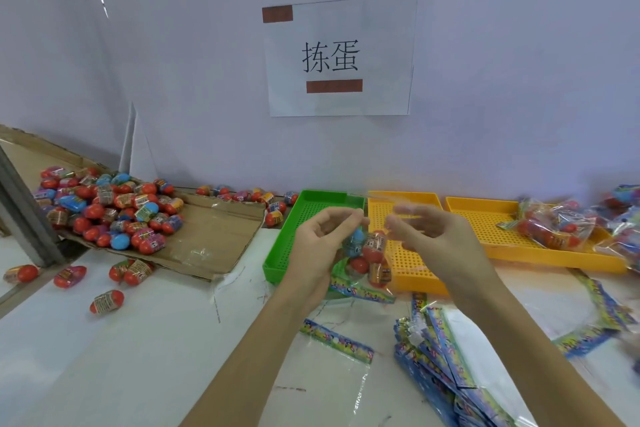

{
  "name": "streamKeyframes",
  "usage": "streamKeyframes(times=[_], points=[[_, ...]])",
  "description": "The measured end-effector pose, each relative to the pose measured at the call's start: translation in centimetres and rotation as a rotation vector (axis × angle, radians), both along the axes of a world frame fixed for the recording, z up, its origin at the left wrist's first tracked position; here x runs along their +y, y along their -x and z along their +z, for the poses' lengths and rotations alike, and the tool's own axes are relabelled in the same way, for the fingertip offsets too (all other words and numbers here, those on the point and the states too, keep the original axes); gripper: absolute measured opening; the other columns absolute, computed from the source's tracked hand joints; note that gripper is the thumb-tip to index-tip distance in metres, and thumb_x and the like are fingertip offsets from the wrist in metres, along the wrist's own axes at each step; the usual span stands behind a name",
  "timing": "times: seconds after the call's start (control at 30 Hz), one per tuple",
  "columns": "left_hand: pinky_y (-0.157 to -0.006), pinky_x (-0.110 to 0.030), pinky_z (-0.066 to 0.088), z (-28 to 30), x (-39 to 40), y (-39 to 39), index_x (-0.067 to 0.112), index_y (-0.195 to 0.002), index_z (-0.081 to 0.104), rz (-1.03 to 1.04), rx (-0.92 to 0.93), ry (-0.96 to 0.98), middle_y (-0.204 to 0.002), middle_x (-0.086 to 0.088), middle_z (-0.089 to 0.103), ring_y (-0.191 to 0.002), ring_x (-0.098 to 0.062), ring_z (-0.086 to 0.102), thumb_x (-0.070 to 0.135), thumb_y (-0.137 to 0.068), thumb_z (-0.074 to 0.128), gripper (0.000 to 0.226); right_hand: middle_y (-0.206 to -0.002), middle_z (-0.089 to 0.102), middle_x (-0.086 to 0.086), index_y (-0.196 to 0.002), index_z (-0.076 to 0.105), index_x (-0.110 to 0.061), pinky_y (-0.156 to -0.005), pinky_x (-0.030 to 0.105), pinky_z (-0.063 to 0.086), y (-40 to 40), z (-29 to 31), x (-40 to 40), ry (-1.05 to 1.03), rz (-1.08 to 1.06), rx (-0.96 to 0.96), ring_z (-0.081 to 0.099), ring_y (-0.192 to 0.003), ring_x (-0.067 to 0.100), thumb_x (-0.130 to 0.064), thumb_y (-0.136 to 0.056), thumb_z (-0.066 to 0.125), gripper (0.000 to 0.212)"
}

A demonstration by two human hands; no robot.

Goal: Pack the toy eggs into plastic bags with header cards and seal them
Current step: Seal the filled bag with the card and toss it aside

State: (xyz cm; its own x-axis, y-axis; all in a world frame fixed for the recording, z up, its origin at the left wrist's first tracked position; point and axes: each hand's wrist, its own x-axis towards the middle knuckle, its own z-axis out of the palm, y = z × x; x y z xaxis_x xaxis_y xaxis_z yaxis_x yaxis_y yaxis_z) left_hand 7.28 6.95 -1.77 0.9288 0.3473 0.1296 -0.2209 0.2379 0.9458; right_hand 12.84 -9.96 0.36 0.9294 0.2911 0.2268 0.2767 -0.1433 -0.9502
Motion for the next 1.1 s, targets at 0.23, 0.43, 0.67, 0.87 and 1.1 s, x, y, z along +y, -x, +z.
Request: streamKeyframes(times=[0.23, 0.43, 0.67, 0.87, 1.1], points=[[-0.073, -0.023, 0.058, 0.1, -0.1, -0.3, 0.015, -0.08, 0.081, 0.007, 0.01, 0.141, -0.092, -0.007, 0.077, -0.09, -0.016, 0.072, 0.025, -0.083, 0.078, 0.011, -0.078, 0.078, -0.003, -0.091, 0.082, -0.017, -0.064, 0.015, 0.054, -0.8, 0.2, -1.1, -0.091, 0.053, -0.003, 0.072, -0.07, 0.008, -0.024, -0.093, 0.073, 0.011], [-0.068, -0.023, 0.057, 0.6, 0.0, 0.0, 0.016, -0.086, 0.079, -0.066, 0.056, 0.036, -0.087, -0.005, 0.075, -0.078, -0.013, 0.07, 0.022, -0.08, 0.083, 0.008, -0.083, 0.079, -0.004, -0.095, 0.082, -0.02, -0.066, 0.017, 0.054, -1.2, 0.7, -1.8, 0.043, 0.151, -0.087, 0.068, -0.074, 0.007, -0.023, -0.099, 0.067, 0.016], [-0.065, -0.024, 0.057, 0.2, -0.6, 0.2, 0.008, -0.092, 0.078, -0.071, 0.106, -0.131, -0.093, -0.01, 0.078, -0.074, -0.018, 0.071, 0.021, -0.095, 0.073, 0.014, -0.088, 0.077, 0.003, -0.109, 0.078, -0.02, -0.063, 0.024, 0.054, -2.0, 0.8, -2.6, 0.043, 0.059, 0.223, 0.069, -0.077, 0.014, -0.015, -0.102, 0.063, 0.018], [-0.065, -0.023, 0.058, -0.3, -1.5, 0.1, 0.008, -0.097, 0.08, -0.064, 0.068, -0.27, -0.088, -0.013, 0.079, -0.07, -0.018, 0.073, 0.02, -0.099, 0.069, 0.016, -0.101, 0.062, -0.007, -0.107, 0.066, -0.022, -0.079, 0.021, 0.044, -0.8, -0.5, -0.8, 0.277, -0.155, -0.657, 0.058, -0.091, 0.011, -0.017, -0.092, 0.076, 0.019], [-0.064, -0.022, 0.058, -0.7, -1.6, -0.2, 0.011, -0.095, 0.081, -0.027, 0.004, -0.27, -0.084, -0.007, 0.078, -0.066, -0.013, 0.073, 0.014, -0.104, 0.062, 0.021, -0.1, 0.071, -0.005, -0.108, 0.078, -0.02, -0.087, 0.035, 0.053, -0.5, -1.1, -0.4, 0.416, 0.01, -0.769, 0.063, -0.095, 0.015, -0.024, -0.095, 0.072, 0.014]])
